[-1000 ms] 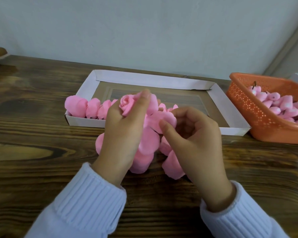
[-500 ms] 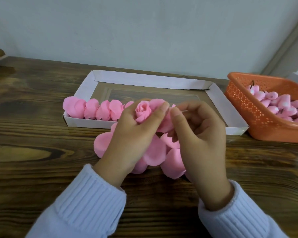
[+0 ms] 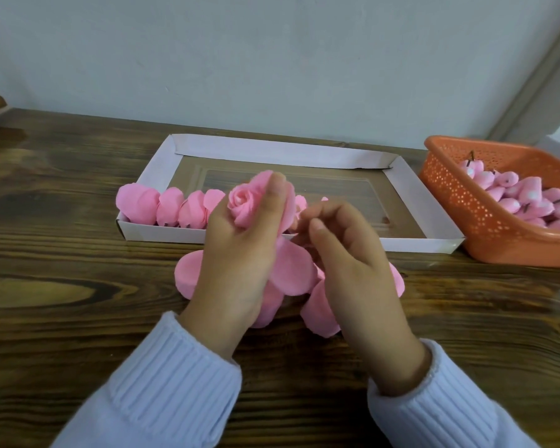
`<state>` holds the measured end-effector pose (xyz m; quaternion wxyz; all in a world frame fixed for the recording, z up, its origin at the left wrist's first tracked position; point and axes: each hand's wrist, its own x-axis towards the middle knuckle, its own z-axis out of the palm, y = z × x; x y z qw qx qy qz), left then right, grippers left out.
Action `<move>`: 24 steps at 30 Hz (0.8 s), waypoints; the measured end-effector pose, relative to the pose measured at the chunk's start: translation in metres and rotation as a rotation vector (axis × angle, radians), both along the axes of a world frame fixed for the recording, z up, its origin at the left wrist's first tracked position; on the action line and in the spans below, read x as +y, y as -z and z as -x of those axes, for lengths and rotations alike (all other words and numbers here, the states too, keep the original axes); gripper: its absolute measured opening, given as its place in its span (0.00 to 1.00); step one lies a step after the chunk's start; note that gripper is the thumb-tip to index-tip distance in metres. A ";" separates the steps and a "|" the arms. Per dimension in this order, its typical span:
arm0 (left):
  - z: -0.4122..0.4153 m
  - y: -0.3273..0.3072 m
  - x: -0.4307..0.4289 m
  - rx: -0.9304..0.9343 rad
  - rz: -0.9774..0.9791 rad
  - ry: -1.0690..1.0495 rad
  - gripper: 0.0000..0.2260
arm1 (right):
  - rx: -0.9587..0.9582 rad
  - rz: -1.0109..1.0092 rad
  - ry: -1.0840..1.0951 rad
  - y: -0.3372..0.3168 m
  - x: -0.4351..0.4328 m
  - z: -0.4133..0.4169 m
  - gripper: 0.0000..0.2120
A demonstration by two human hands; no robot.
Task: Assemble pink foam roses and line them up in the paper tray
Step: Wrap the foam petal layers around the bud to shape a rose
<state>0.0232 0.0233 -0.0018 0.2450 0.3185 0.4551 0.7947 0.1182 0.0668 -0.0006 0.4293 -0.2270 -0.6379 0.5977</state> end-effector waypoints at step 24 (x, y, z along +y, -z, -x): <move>-0.011 -0.004 -0.004 -0.101 0.037 0.143 0.19 | 0.018 0.047 -0.118 0.012 0.001 0.002 0.17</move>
